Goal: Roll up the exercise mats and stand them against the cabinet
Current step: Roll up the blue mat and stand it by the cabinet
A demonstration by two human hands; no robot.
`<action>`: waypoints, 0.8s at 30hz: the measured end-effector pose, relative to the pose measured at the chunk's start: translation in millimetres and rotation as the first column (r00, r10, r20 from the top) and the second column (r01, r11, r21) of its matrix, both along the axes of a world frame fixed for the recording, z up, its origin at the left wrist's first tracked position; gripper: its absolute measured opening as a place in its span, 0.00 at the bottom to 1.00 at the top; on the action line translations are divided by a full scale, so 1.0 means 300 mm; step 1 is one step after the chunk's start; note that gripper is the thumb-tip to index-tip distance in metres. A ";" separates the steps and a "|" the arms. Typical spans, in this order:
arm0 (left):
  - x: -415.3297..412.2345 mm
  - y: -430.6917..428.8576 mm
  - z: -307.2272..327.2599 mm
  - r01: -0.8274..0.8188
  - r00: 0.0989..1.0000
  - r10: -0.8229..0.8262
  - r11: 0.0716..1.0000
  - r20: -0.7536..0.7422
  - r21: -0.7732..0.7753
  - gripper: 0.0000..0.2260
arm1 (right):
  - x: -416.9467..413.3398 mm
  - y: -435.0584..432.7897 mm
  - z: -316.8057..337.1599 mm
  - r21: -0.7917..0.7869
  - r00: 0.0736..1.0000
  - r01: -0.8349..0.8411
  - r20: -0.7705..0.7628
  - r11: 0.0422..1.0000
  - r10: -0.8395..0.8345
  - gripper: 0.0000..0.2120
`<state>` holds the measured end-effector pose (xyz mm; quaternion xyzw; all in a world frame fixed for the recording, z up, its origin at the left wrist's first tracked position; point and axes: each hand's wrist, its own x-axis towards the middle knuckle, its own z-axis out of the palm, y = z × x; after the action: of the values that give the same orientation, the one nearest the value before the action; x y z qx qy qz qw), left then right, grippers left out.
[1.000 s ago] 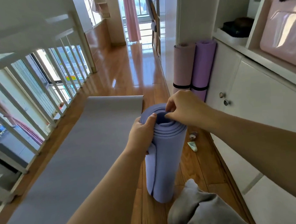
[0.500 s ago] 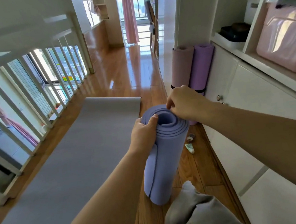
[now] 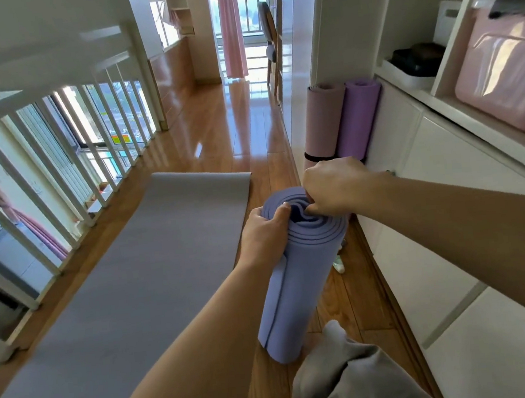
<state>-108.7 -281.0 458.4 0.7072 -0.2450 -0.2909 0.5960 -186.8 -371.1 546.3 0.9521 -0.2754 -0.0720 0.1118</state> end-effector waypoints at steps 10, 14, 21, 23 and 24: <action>-0.005 0.015 -0.008 0.030 1.000 -0.030 0.999 -0.007 0.010 0.18 | -0.027 -0.042 0.040 0.308 0.997 -0.001 -0.074 0.951 0.025 0.11; -0.008 0.019 -0.017 -0.019 1.000 0.019 1.000 -0.017 -0.017 0.17 | -0.018 -0.001 -0.013 -0.083 0.989 -0.148 -0.013 0.986 0.148 0.17; 0.012 0.022 -0.010 0.000 1.000 0.000 1.000 0.009 0.001 0.17 | 0.004 0.002 0.005 0.046 0.967 -0.160 -0.195 0.986 0.166 0.16; 0.010 0.018 -0.012 0.017 1.000 -0.017 1.000 0.014 0.003 0.18 | 0.000 0.010 -0.004 0.002 0.970 -0.148 -0.194 0.989 0.146 0.16; 0.008 0.018 -0.013 0.023 1.000 -0.023 1.000 0.012 0.001 0.18 | -0.002 0.016 -0.011 -0.039 0.971 -0.146 -0.194 0.988 0.136 0.15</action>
<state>-106.4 -275.7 454.5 0.7062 -0.2567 -0.2938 0.5908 -187.4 -366.5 542.9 0.9547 -0.1967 -0.1476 0.1676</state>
